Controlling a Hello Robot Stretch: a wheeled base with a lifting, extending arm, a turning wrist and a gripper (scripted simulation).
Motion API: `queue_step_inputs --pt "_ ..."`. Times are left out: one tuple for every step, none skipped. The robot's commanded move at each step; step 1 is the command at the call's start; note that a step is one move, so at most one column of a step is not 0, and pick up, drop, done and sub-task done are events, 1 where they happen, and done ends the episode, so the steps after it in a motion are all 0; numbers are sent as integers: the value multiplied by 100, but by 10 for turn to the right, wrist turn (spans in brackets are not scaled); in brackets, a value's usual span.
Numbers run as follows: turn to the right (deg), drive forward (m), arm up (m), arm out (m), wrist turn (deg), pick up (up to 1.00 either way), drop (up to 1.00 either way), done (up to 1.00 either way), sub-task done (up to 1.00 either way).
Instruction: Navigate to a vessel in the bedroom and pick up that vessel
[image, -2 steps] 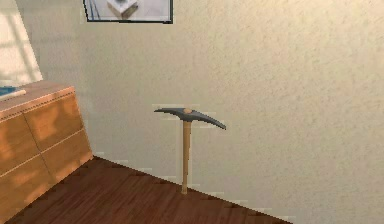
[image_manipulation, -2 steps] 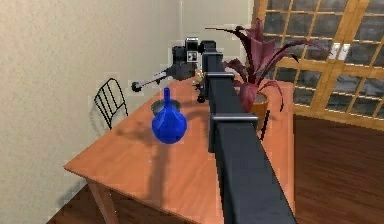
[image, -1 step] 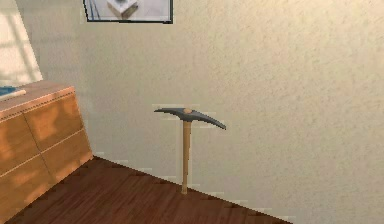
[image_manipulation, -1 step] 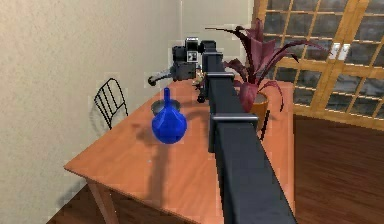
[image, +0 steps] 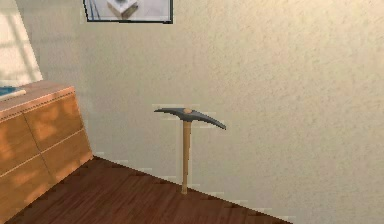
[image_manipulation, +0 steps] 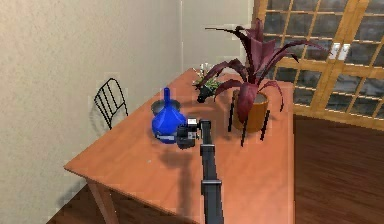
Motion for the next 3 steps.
queue_step_inputs --pt "0 0 0 0 0 100 0 0 0" --pt "0 0 10 0 0 0 0 0 0" --pt "0 0 0 0 0 0 0 100 0"
